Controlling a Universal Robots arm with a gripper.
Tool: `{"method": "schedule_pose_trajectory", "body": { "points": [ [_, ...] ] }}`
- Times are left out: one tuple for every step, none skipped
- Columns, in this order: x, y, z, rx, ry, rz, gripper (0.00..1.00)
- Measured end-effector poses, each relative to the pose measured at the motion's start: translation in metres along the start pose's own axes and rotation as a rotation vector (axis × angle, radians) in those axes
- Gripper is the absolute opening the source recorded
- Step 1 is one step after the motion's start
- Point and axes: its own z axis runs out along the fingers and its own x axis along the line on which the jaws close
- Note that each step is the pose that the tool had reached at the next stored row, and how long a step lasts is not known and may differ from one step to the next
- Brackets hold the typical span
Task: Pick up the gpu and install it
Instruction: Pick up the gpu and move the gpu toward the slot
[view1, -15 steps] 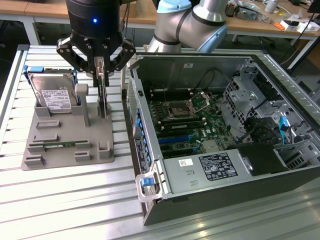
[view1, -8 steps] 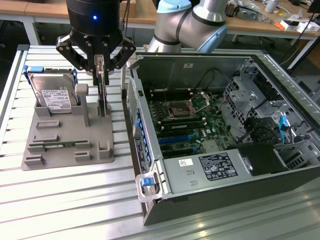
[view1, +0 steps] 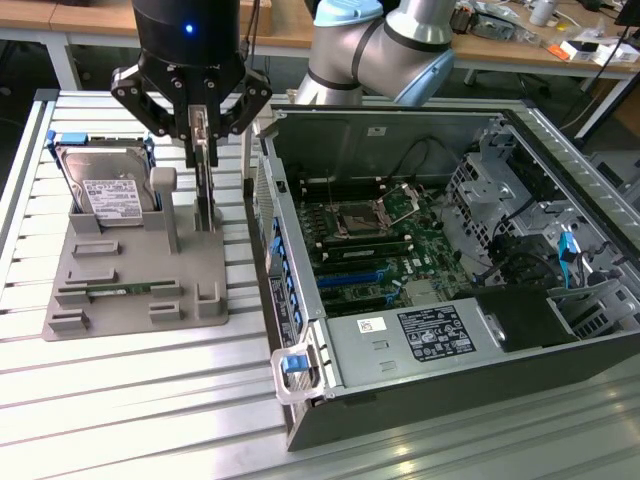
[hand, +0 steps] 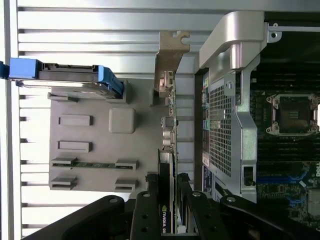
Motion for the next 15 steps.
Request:
{"method": "schedule_pose_trajectory", "body": {
  "points": [
    [0.0, 0.0, -0.0003, 0.0, 0.0, 0.0, 0.27],
    [0.0, 0.0, -0.0007, 0.0, 0.0, 0.0, 0.27],
    [0.0, 0.0001, -0.0011, 0.0, 0.0, 0.0, 0.27],
    [0.0, 0.0001, -0.0015, 0.0, 0.0, 0.0, 0.27],
    [0.0, 0.0001, -0.0019, -0.0001, -0.0001, 0.0, 0.27],
    [-0.0001, 0.0001, -0.0024, 0.0, 0.0, 0.0, 0.27],
    [-0.0001, 0.0001, -0.003, 0.0001, 0.0001, 0.0, 0.27],
    [-0.0001, 0.0001, -0.0036, 0.0001, 0.0001, 0.0, 0.27],
    [-0.0001, 0.0002, -0.0045, 0.0, 0.0, 0.0, 0.27],
    [-0.0001, 0.0002, -0.0051, 0.0, 0.0, 0.0, 0.27],
    [-0.0001, 0.0002, -0.0058, 0.0, 0.0, 0.0, 0.27],
    [-0.0002, 0.0003, -0.0066, 0.0, 0.0, 0.0, 0.27],
    [-0.0002, 0.0003, -0.0071, 0.0, 0.0, 0.0, 0.27],
    [-0.0002, 0.0003, -0.0076, 0.0, 0.0, 0.0, 0.27],
    [-0.0002, 0.0003, -0.0082, 0.0, 0.0, 0.0, 0.27]
  ]
}}
